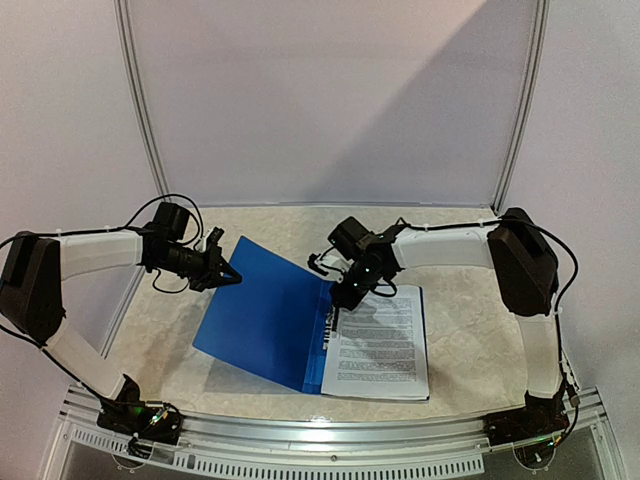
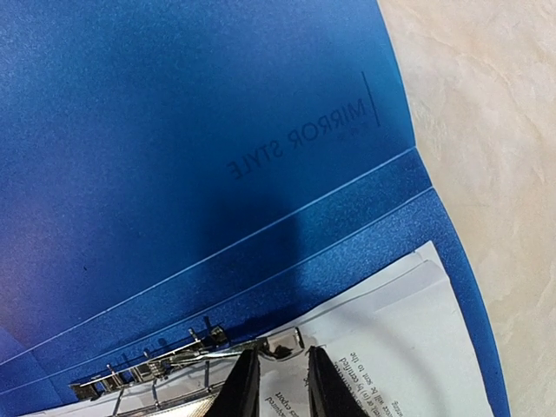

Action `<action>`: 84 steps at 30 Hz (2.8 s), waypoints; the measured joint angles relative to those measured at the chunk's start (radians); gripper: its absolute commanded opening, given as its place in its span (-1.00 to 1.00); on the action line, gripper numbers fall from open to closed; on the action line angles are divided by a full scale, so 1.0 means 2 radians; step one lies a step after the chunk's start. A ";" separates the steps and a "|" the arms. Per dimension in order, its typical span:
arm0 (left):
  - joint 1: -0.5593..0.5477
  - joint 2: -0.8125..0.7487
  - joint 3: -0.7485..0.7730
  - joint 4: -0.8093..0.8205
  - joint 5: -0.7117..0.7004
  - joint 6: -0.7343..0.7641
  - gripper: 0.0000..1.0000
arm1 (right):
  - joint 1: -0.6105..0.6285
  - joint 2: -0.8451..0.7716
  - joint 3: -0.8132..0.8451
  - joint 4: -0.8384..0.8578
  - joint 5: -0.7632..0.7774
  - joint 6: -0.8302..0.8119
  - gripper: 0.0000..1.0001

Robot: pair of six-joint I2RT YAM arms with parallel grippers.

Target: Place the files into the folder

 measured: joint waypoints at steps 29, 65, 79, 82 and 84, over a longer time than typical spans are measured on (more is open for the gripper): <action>0.000 0.000 0.000 -0.001 0.002 0.000 -1.00 | 0.046 -0.107 -0.049 -0.053 0.050 -0.010 -0.03; 0.002 0.000 0.000 -0.001 0.002 0.000 -1.00 | 0.024 -0.041 0.007 -0.081 -0.142 -0.189 -0.53; 0.002 0.000 0.000 -0.001 0.002 0.000 -1.00 | 0.024 -0.037 0.008 -0.081 -0.142 -0.180 -0.63; 0.002 0.000 0.000 -0.001 0.002 0.000 -1.00 | 0.024 -0.037 0.008 -0.081 -0.142 -0.179 -0.63; 0.002 0.000 0.000 -0.001 0.002 0.000 -1.00 | 0.024 -0.037 0.008 -0.081 -0.142 -0.179 -0.66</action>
